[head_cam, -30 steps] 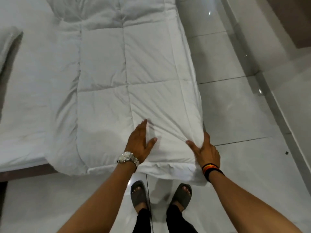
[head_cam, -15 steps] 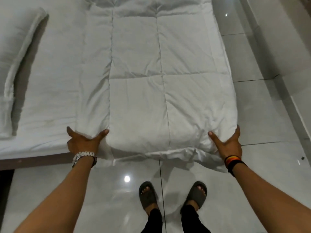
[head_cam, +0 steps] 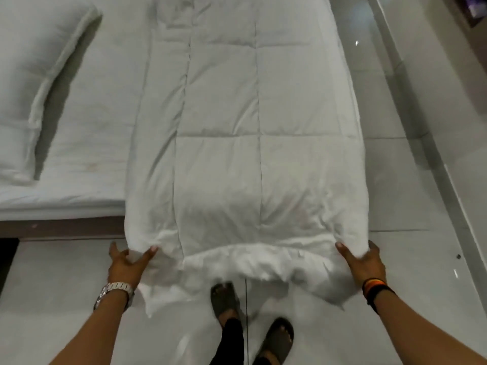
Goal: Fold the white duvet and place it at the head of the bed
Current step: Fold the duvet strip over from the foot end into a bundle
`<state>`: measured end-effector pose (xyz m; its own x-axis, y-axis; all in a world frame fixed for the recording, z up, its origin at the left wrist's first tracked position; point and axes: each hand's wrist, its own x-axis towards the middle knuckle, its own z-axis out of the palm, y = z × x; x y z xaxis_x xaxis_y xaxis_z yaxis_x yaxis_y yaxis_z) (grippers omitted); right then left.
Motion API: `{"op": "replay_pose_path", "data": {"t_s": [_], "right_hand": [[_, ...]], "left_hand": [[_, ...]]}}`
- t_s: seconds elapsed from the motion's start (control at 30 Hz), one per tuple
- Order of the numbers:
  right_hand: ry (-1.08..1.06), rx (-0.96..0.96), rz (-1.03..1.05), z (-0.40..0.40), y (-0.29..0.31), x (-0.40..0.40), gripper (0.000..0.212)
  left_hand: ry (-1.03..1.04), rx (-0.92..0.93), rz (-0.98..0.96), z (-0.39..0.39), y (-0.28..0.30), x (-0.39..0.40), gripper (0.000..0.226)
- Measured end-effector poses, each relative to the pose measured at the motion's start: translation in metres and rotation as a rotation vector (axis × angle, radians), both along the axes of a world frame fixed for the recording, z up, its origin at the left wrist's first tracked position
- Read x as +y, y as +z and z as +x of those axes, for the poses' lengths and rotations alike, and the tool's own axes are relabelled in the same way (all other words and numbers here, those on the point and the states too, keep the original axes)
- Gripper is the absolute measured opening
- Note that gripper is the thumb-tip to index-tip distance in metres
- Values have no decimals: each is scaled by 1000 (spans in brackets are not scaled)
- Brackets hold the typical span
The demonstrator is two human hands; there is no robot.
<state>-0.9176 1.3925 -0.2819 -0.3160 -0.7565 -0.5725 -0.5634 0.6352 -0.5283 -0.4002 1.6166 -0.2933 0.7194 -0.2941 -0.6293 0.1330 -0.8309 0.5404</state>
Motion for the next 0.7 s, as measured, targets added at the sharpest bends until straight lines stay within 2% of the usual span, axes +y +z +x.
{"op": "replay_pose_path", "data": {"t_s": [0.13, 0.23, 0.4, 0.5, 0.6, 0.7], "right_hand": [[-163, -98, 54, 2, -50, 40, 121], [-219, -186, 57, 26, -106, 65, 114], [-406, -334, -49, 83, -195, 43, 112], [-542, -380, -206, 114, -228, 5, 124], [-638, -410, -371, 137, -238, -33, 136], [-735, -487, -360, 146, -236, -43, 146]], "left_hand": [[151, 111, -32, -53, -42, 8, 117], [372, 217, -100, -94, -91, -11, 107], [687, 316, -277, -116, -175, -62, 134], [809, 421, -492, -115, -207, -97, 140], [918, 360, -657, -110, -220, -127, 135], [1015, 239, -619, -107, -228, -137, 141]]}}
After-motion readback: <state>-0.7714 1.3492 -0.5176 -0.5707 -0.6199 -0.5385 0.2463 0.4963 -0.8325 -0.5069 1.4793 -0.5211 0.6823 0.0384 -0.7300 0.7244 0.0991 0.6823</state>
